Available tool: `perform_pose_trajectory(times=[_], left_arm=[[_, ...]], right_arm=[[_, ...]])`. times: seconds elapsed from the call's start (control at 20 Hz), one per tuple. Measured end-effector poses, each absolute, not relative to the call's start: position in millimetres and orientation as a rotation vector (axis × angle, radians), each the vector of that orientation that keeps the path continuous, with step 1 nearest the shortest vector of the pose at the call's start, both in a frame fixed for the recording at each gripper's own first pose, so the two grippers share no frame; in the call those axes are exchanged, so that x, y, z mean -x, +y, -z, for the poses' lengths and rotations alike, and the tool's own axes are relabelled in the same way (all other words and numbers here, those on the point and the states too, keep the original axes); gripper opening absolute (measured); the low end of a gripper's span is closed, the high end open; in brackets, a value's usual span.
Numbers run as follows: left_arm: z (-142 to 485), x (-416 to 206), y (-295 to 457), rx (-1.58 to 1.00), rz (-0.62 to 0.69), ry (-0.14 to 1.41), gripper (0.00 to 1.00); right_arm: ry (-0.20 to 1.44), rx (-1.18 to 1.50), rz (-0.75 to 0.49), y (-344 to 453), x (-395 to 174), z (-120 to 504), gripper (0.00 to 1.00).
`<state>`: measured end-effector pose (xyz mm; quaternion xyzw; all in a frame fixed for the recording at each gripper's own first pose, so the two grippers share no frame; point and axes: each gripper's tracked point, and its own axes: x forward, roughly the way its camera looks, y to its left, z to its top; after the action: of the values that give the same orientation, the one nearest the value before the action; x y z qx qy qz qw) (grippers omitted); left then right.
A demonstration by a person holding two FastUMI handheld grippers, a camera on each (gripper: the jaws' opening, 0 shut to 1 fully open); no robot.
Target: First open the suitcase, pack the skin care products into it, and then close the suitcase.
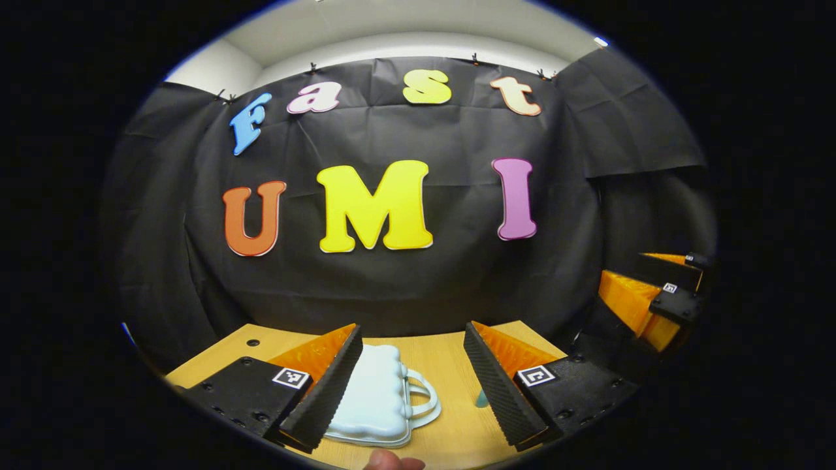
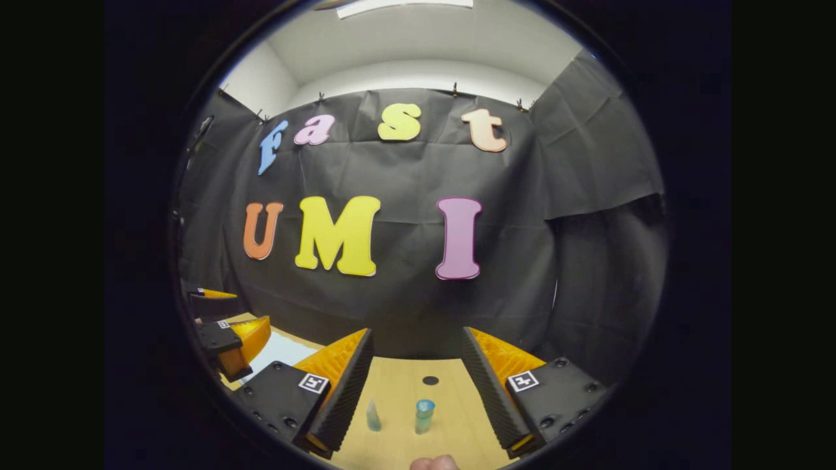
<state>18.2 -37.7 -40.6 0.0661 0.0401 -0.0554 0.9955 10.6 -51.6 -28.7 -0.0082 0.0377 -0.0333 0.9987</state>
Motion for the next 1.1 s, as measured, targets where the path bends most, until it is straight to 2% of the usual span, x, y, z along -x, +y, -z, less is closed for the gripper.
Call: perform_pose_trajectory(times=[0.4, 0.5, 0.7, 1.1], left_arm=[[145, -41, -57, -0.547, 0.31, 0.278, 1.0], [161, -49, -59, -0.64, 0.326, 0.28, 0.99], [208, -74, -48, -0.859, 0.346, 0.399, 0.99], [280, -105, -27, -1.212, 0.375, 0.544, 0.94]], right_arm=[[0.13, 0.062, 0.141, -102, 6, 45, 0.8], [0.146, 0.055, 0.169, -111, 11, 51, 0.81], [0.173, 0.046, 0.219, -129, 20, 62, 0.81], [0.21, 0.061, 0.313, -164, 33, 71, 0.8]])
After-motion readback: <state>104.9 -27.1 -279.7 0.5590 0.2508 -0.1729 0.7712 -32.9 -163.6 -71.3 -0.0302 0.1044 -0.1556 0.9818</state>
